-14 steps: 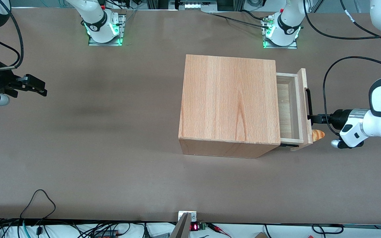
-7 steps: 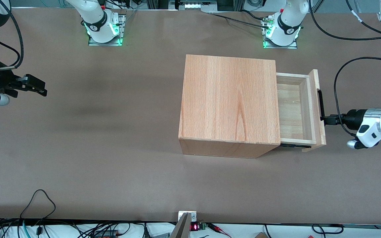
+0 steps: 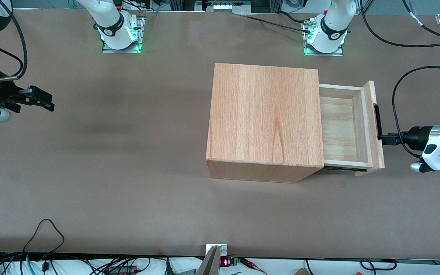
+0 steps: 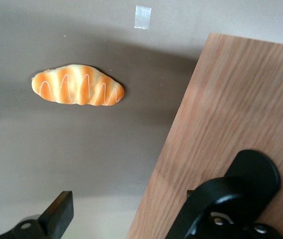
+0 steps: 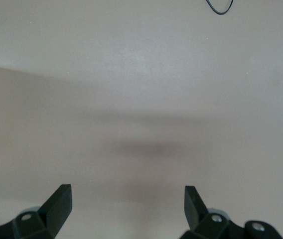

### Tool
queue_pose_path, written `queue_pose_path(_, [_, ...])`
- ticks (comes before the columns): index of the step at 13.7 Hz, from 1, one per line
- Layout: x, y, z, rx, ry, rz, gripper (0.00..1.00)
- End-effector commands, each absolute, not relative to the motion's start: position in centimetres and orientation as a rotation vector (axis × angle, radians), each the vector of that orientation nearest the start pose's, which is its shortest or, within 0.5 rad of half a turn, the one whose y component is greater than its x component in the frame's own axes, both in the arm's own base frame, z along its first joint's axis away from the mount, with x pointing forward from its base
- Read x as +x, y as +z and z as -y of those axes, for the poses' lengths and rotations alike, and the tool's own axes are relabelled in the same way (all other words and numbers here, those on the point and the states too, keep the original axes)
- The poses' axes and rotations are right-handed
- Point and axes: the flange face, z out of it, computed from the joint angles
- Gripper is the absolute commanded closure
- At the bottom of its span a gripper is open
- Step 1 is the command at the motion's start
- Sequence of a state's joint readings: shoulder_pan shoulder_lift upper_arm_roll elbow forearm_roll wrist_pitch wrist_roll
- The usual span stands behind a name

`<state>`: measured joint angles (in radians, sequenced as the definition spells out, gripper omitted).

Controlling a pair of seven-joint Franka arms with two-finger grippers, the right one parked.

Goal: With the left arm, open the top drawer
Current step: 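Pull the handle with the left gripper, sliding the drawer out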

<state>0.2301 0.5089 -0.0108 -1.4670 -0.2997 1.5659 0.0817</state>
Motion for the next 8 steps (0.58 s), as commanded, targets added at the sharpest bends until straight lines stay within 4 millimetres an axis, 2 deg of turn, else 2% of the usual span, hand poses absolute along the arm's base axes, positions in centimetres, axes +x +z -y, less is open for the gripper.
queue_pose_path(1, [65.8,37.0,-12.8,-3.443,0.527,0.375,0.00])
queue_pose_path(4, [66.1,38.2,-13.4,-3.438,0.485,0.390,0.00])
queue_pose_path(8, [66.0,38.0,-14.1,-3.405,0.485,0.386,0.00])
